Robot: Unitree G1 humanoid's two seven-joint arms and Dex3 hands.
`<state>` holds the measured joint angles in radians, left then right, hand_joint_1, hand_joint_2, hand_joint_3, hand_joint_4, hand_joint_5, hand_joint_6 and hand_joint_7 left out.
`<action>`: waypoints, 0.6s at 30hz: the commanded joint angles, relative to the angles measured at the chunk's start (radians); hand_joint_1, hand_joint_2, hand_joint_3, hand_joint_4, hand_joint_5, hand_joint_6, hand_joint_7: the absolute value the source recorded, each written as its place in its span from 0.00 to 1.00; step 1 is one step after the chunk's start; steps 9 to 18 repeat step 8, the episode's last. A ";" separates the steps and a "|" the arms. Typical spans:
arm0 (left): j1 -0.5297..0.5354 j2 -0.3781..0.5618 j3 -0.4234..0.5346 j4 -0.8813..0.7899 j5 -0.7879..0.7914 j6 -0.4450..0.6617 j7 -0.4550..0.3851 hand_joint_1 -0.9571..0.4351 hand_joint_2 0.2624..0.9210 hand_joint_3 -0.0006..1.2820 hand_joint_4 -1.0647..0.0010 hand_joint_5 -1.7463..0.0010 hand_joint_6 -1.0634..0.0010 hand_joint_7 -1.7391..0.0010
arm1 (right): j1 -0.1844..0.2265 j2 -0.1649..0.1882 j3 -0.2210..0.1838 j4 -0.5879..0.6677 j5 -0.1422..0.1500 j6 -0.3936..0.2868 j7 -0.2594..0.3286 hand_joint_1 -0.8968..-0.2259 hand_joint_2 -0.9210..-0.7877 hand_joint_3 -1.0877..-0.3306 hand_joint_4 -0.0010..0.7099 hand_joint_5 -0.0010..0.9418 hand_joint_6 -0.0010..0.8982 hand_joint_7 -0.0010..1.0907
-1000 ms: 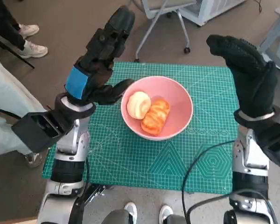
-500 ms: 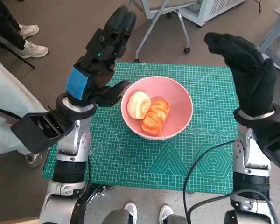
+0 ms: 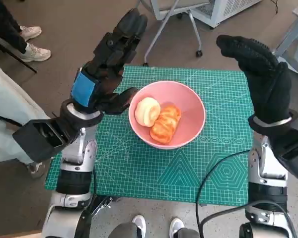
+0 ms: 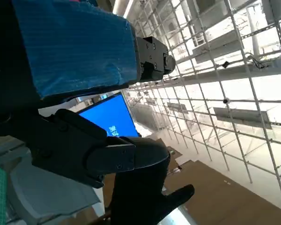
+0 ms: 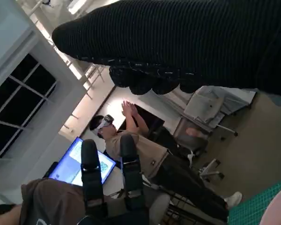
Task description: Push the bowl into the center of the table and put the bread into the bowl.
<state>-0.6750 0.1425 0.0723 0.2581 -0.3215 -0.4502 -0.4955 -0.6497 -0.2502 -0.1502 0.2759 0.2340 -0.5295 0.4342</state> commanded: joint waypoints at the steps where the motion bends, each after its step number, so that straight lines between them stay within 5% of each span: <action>1: -0.014 -0.010 0.004 0.011 -0.006 -0.003 -0.005 0.19 1.00 0.42 0.98 1.00 0.88 1.00 | 0.001 -0.010 0.004 0.018 0.002 -0.008 0.014 0.33 0.00 0.57 0.21 0.00 0.09 0.29; 18: -0.015 -0.014 0.009 0.015 -0.003 -0.005 -0.001 0.19 1.00 0.42 0.98 1.00 0.88 1.00 | -0.006 -0.012 0.003 0.043 0.004 -0.030 0.016 0.33 0.00 0.58 0.21 0.00 0.09 0.29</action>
